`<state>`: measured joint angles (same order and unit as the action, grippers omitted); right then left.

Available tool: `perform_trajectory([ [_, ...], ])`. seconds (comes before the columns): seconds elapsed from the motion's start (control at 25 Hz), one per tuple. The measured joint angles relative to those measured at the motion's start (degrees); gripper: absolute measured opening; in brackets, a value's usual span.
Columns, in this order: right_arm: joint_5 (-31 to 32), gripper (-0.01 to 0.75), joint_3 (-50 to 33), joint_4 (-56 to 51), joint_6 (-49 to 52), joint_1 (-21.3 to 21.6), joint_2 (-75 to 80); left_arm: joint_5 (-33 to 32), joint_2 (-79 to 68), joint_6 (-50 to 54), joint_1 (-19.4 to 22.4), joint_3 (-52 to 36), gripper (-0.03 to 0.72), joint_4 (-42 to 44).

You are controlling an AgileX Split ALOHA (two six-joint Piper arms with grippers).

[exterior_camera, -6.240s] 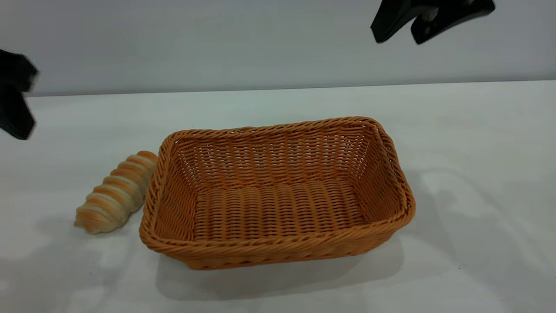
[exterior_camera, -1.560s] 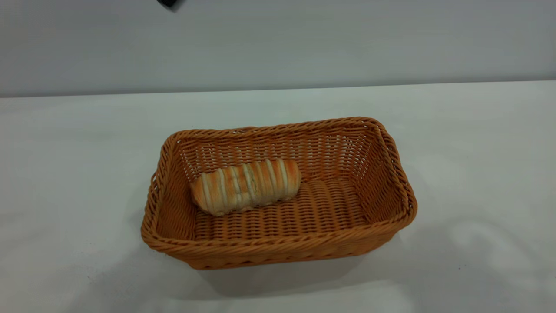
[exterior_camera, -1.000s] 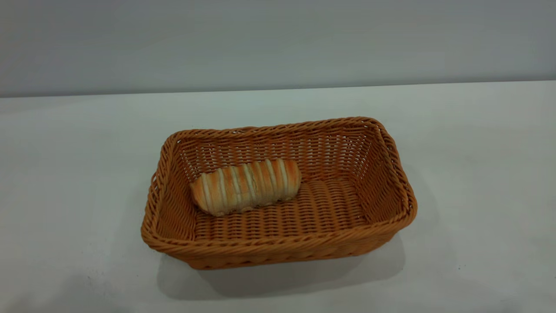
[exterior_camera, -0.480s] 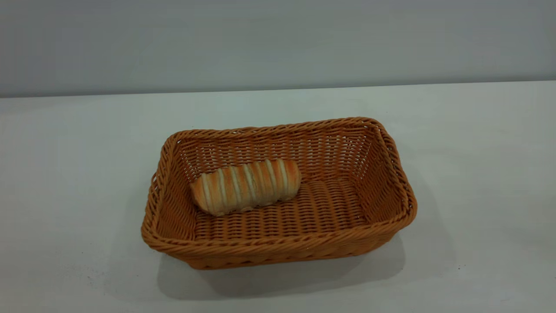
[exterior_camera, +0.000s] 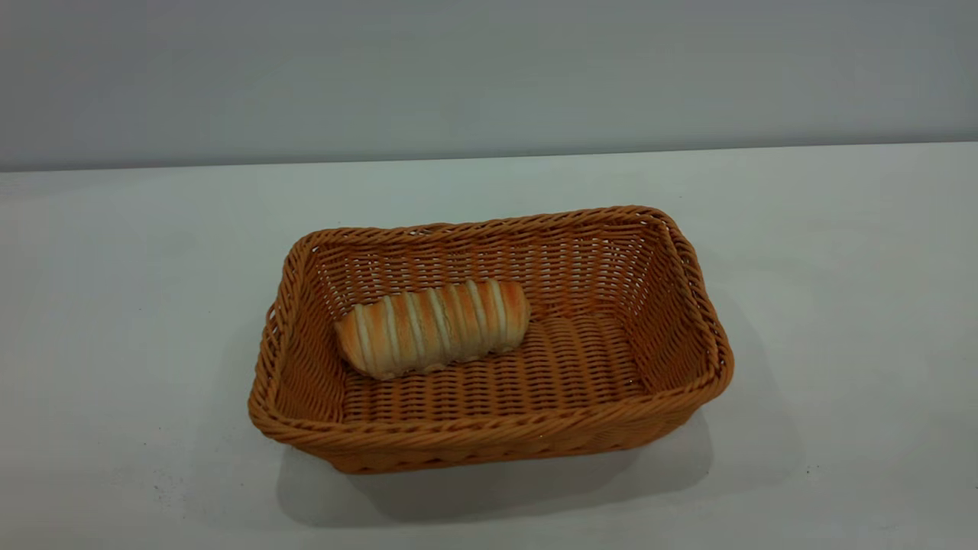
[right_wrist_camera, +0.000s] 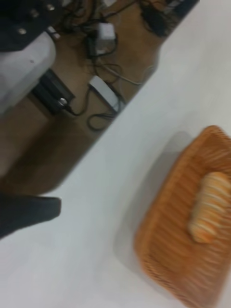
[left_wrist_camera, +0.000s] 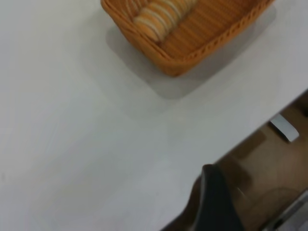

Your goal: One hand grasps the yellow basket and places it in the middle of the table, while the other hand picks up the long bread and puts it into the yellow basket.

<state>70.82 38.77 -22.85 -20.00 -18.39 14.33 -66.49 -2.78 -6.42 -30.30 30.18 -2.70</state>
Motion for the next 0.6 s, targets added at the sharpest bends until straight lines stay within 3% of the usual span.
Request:
perform_trajectory([
  [0.36,-2.7,0.544,-9.1,7.8,1.7,0.0,-4.4,1.2,0.9,0.0,0.0,-2.1,0.526,-0.3],
  [0.6,-4.5,0.544,-10.5,16.8,6.2,0.0,-6.9,1.2,0.9,0.0,0.0,-2.2,0.526,-0.3],
])
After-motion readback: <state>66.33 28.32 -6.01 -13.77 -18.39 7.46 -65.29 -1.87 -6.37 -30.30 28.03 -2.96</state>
